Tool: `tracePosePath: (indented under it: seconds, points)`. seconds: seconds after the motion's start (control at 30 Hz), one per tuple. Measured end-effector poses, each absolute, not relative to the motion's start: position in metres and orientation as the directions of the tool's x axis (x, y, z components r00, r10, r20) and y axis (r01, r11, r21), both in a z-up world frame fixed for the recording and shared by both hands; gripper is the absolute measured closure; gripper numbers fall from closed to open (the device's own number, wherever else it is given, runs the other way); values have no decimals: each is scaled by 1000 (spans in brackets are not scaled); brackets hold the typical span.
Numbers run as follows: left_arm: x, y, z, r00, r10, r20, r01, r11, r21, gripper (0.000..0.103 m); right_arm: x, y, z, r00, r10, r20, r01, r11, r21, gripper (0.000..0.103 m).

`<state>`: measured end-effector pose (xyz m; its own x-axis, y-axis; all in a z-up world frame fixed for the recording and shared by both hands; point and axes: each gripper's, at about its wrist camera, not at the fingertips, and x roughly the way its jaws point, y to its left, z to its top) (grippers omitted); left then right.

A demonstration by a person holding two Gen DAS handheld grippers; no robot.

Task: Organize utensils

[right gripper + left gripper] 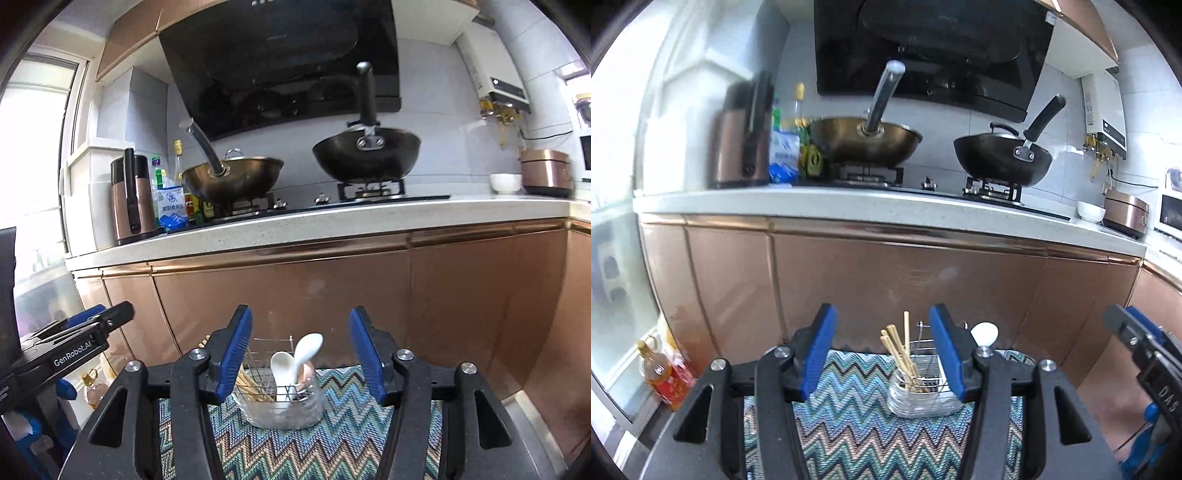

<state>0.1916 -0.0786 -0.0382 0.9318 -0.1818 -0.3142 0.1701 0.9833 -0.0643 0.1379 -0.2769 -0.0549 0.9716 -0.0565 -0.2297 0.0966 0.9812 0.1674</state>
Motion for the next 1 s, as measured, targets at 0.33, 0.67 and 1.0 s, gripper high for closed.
tracePosePath:
  seconds: [0.33, 0.67, 1.0]
  points:
    - [136, -58, -17, 971, -105, -213, 103, 994, -24, 41, 84, -293, -42, 976, -142, -167, 173, 968, 183, 17]
    - [109, -44, -14, 985, -14, -170, 19, 999, 27, 32, 57, -314, -49, 961, -231, -152, 256, 952, 170, 0]
    - [96, -39, -13, 989, 33, -144, -26, 998, 51, 27, 46, -327, -54, 946, -278, -164, 305, 938, 164, 0]
